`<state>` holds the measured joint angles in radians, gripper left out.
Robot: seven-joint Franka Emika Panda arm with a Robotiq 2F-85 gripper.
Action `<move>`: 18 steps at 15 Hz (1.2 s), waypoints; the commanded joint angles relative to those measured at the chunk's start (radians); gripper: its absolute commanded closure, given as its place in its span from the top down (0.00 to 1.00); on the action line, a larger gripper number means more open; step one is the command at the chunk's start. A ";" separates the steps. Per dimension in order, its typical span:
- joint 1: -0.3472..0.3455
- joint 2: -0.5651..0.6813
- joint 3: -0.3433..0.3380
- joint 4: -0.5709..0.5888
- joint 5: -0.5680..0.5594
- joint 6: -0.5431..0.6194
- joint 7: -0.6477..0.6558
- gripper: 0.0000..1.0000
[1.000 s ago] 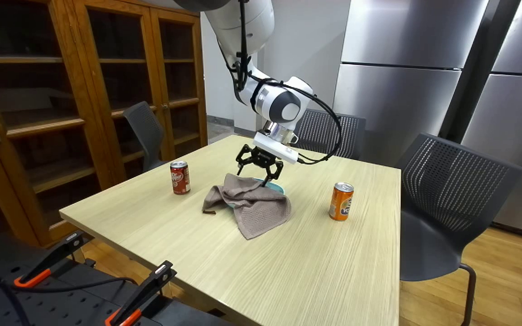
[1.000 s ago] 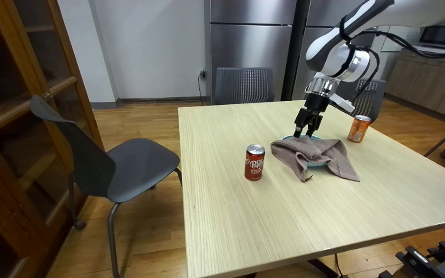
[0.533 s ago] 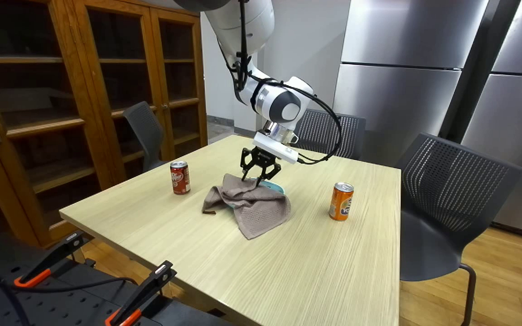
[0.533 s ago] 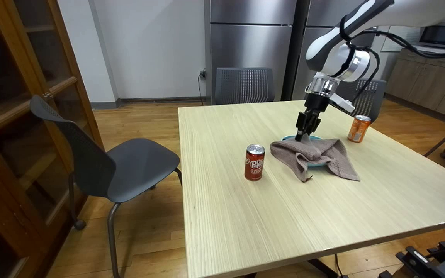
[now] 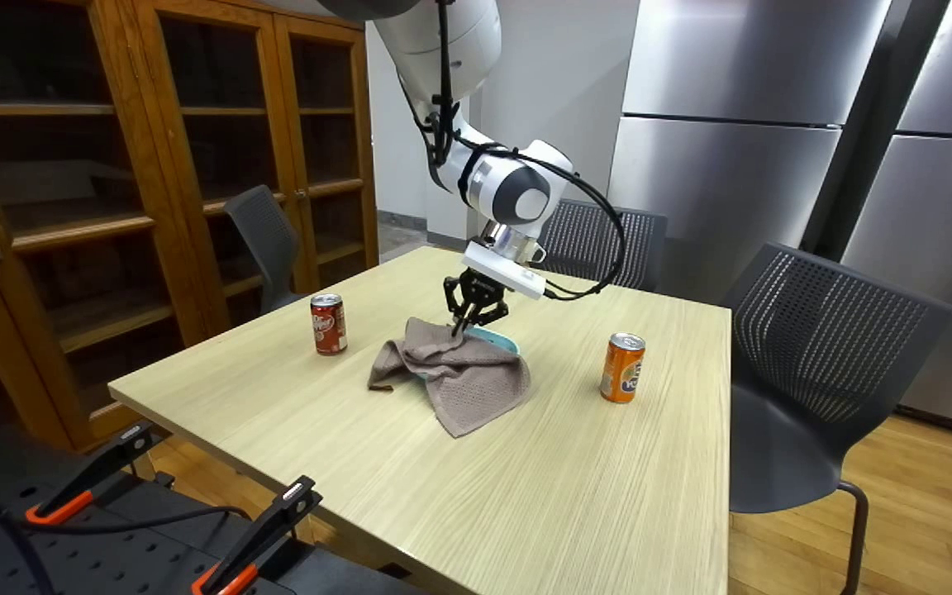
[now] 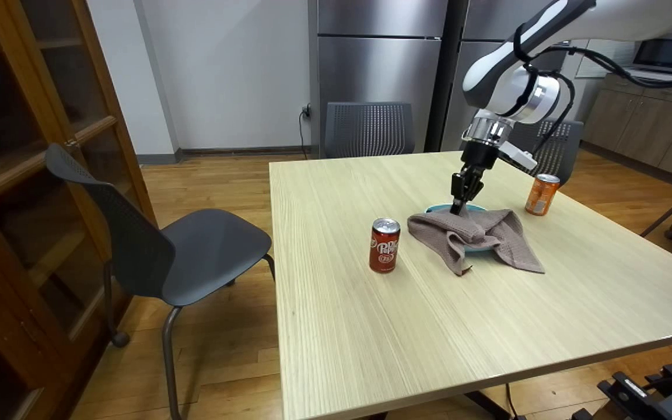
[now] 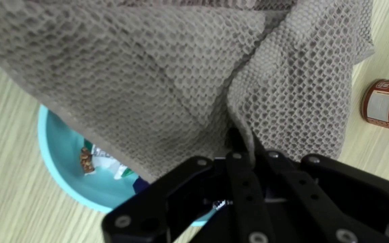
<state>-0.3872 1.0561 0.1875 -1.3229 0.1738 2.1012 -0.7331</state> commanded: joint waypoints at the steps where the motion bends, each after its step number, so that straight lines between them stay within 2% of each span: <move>1: 0.009 -0.022 -0.017 -0.005 0.025 -0.017 -0.006 0.01; 6: -0.002 -0.073 -0.022 -0.031 0.033 -0.003 -0.005 0.01; 18: 0.013 -0.086 -0.081 0.076 0.035 0.008 0.044 0.01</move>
<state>-0.3912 0.9721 0.1295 -1.2790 0.2028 2.1083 -0.7201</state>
